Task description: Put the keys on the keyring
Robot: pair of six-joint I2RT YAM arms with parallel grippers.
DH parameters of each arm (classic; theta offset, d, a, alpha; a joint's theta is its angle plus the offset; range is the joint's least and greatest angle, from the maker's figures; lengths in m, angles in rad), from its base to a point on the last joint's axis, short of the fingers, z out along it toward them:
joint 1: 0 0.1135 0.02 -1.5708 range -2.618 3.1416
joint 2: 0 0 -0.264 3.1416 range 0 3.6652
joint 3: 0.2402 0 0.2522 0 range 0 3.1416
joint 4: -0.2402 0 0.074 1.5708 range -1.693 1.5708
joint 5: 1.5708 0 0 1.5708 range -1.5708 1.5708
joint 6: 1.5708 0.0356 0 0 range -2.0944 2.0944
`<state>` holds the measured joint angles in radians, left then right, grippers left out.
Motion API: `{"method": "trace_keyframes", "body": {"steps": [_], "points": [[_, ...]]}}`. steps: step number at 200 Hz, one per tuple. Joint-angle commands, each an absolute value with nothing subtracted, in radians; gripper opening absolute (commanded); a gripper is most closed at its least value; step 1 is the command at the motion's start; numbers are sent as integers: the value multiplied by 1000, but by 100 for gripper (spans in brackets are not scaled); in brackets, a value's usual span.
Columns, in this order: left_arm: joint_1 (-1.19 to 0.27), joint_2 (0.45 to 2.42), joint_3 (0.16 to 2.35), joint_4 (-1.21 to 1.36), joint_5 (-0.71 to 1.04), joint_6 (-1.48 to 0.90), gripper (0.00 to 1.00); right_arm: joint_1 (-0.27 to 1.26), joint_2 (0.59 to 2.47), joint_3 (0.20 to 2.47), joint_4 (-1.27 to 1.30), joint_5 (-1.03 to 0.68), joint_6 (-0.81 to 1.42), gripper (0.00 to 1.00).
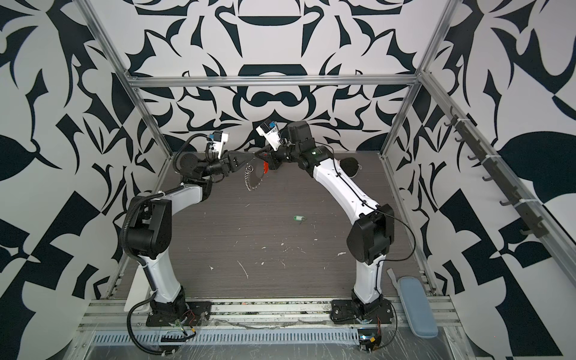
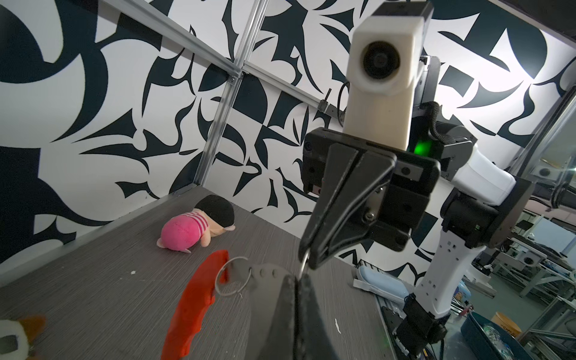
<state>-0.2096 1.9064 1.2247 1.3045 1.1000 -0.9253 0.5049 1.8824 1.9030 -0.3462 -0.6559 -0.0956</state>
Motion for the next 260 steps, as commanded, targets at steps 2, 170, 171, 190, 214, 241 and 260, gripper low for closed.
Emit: {"method": "trace_keyframes", "body": {"steps": [2,170,171,190,214,241,260], "points": [[-218,1870,1231,1347,1111,-935,0,517,1862,1926,-262,-671,-75,0],[-253,1770,1145,1244,822,-866,0,460,1746,1638,109,-554,229,22],[-253,1768,1144,1240,821,-862,0,460,1745,1637,109,-551,230,22],[-253,1726,1108,1138,776,-779,0,456,1727,1594,102,-464,238,23],[-262,1655,1078,913,716,-617,0,446,1666,1474,44,-290,228,26],[-305,1571,1068,605,568,-379,0,442,1568,1278,-34,-128,224,27],[-345,1553,1073,472,466,-269,0,442,1482,1126,-81,-41,248,30]]}}
